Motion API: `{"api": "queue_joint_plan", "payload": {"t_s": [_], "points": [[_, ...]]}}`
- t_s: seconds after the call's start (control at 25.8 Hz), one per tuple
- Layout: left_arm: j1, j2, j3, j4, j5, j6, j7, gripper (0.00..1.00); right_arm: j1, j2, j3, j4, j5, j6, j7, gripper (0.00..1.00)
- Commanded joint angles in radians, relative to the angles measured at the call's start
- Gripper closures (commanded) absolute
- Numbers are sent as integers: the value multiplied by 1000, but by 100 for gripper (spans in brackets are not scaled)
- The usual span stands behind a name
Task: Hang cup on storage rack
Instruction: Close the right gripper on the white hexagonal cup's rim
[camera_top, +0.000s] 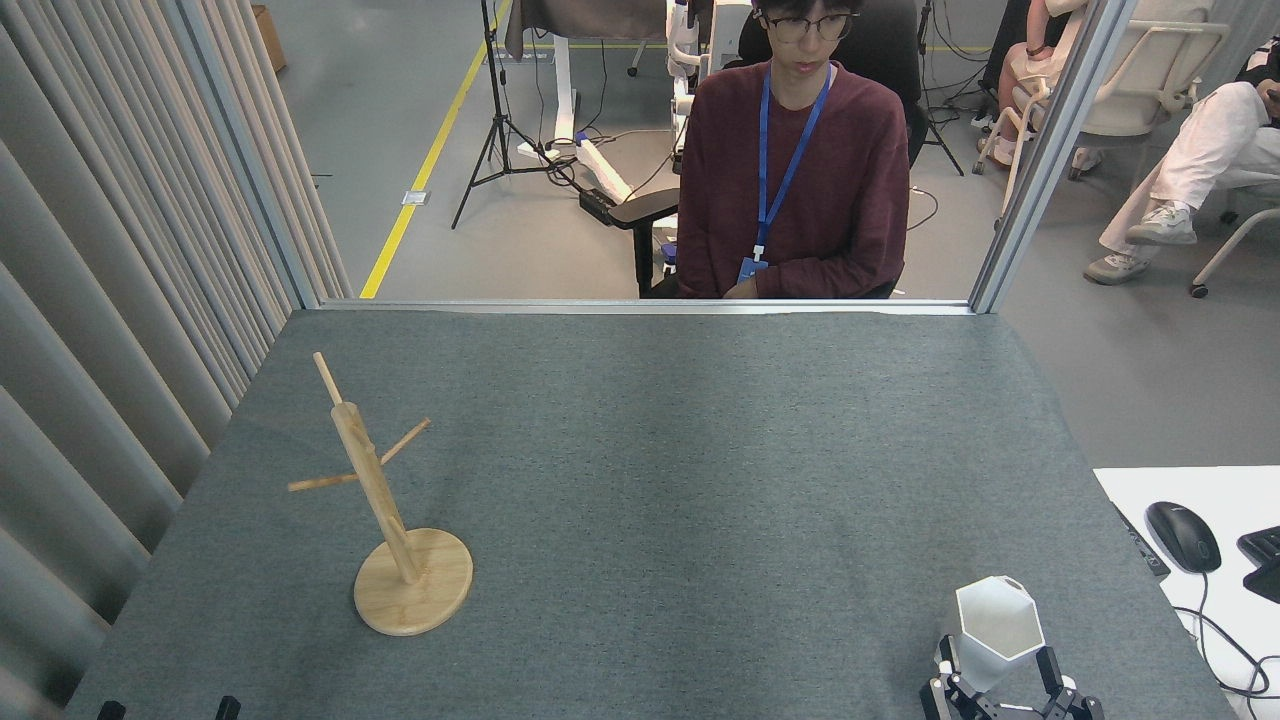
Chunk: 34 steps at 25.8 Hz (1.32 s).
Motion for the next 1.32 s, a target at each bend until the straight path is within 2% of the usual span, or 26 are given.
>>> {"api": "queue_joint_plan", "payload": {"t_s": [0.0,0.5,0.66,0.93,1.05,1.2,1.28], "points": [[0,0,3,0,0,-1,0,0,-14,-4,0,20,-1,0,-5,1],[2,0,16,0,0,-3,0,0,-52,-25,0,78,-7,-3,-8,1],[2,2,16,0,0,-3,0,0,-54,-65,0,78,-13,-5,-8,1],[2,2,18,0,0,-3,0,0,-57,-71,-3,90,-13,-22,-7,1],[2,2,19,-1,0,-3,-1,0,-92,-71,0,118,-13,-23,-7,1],[2,2,27,-3,0,-3,-1,0,-98,-74,0,141,-13,-25,-7,1],[2,2,27,-3,0,-3,-1,0,-98,-71,1,144,-12,-23,-8,4]]}}
